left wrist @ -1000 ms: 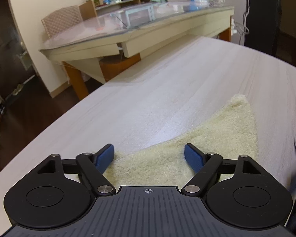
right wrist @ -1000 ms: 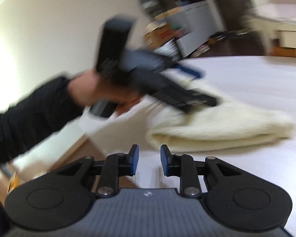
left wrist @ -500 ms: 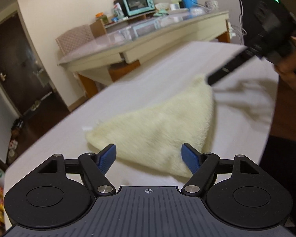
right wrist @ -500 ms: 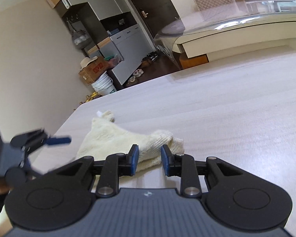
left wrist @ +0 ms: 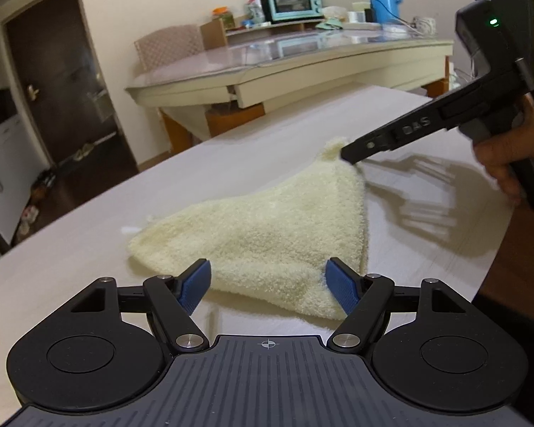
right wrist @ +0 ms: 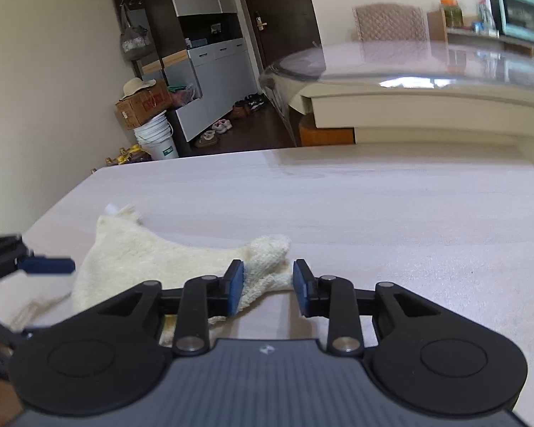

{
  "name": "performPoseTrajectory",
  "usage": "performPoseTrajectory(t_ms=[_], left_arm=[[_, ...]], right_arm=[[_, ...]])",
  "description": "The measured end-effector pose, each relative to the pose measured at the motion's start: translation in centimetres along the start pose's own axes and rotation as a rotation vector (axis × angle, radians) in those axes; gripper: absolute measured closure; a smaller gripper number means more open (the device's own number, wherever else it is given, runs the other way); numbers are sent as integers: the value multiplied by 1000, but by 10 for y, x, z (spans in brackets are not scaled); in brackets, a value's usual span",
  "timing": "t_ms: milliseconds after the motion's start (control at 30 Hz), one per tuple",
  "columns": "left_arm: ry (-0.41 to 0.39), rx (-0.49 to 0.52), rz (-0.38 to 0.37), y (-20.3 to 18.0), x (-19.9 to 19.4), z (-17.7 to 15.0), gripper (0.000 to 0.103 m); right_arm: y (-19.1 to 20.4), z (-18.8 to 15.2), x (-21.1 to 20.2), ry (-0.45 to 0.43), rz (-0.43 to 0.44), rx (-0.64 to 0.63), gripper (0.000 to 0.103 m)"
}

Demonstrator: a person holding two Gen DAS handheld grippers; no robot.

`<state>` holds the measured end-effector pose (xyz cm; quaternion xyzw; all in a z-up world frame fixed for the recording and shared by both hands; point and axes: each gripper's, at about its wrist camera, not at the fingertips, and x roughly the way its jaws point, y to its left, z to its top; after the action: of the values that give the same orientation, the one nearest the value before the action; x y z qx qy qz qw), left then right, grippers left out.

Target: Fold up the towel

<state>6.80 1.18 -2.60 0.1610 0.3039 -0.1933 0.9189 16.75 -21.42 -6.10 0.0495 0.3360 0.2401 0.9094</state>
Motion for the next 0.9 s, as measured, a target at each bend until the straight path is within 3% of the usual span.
performPoseTrajectory(t_ms=[200, 433, 900], left_arm=[[5, -55, 22, 15, -6, 0, 11], [42, -103, 106, 42, -7, -3, 11], [58, -126, 127, 56, 4, -4, 11]], right_arm=[[-1, 0, -11, -24, 24, 15, 66], [8, -5, -33, -70, 61, 41, 66], [19, -11, -33, -48, 73, 51, 58]])
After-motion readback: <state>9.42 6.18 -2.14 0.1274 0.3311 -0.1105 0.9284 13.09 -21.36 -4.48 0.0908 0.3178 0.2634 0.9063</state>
